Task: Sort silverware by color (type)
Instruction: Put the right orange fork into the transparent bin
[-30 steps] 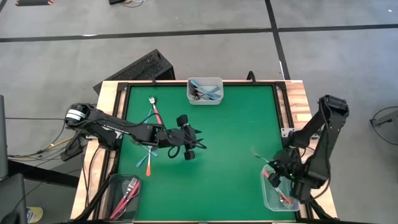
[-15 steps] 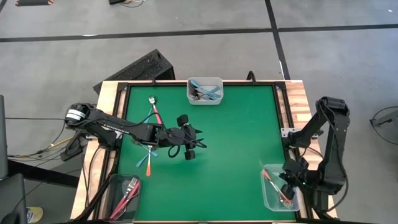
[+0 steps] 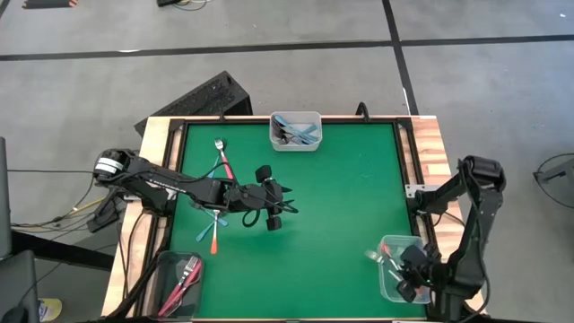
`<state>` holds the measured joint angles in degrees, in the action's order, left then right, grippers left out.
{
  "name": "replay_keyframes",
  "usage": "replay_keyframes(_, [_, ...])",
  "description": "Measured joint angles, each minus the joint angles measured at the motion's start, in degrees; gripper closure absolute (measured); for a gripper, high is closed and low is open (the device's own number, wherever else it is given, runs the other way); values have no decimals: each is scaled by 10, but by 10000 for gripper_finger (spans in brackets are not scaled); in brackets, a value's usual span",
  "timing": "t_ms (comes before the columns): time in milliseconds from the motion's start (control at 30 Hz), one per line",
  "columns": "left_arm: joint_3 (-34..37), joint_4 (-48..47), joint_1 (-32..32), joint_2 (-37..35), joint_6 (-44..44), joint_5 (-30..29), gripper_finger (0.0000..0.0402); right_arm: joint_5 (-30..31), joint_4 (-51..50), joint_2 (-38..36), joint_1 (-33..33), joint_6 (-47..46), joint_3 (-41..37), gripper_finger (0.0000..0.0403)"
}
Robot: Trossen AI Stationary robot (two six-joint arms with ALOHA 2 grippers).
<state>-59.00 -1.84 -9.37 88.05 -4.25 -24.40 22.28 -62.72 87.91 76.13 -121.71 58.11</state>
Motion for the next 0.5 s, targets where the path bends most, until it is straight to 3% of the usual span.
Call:
replay_keyframes(233, [0, 5, 0, 0, -3, 1, 269, -13, 11, 8, -22, 0, 0, 235])
replay_keyframes(500, [0, 5, 0, 0, 0, 1, 269, -11, 13, 2, -46, 36, 0, 231])
